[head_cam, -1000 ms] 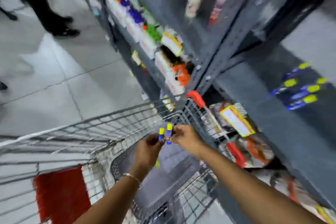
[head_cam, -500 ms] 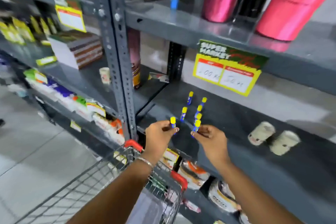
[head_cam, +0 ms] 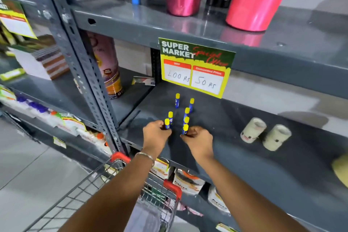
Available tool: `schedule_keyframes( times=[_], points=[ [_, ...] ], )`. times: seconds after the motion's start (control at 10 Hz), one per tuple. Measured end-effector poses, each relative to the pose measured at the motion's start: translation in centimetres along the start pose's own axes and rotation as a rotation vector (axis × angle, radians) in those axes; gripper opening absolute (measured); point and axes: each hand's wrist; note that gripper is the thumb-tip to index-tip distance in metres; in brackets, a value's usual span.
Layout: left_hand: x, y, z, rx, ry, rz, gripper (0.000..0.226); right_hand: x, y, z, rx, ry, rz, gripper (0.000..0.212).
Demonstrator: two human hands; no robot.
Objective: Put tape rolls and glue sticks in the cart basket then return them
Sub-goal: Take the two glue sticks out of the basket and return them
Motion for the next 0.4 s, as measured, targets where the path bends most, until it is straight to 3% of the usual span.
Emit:
schedule_keyframes(
  times=[0.2, 0.4],
  points=[
    [-0.42, 0.29, 0.23, -0.017, -0.029, 0.031, 0.01, 0.13, -0.23, 0.29, 0.021, -0.047, 0.022, 0.011],
    [-0.08, 0.54, 0.58, 0.112, 0.007, 0.095, 0.023, 0.24, -0.01, 0.65, 0.025, -0.066, 0.075, 0.016]
  ],
)
Point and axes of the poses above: each hand's wrist, its own x-axis away from the middle knuckle, its own y-axis out of the back of the hand, z = x × y, and after that the axes turned 4 degrees about -y, right-handed
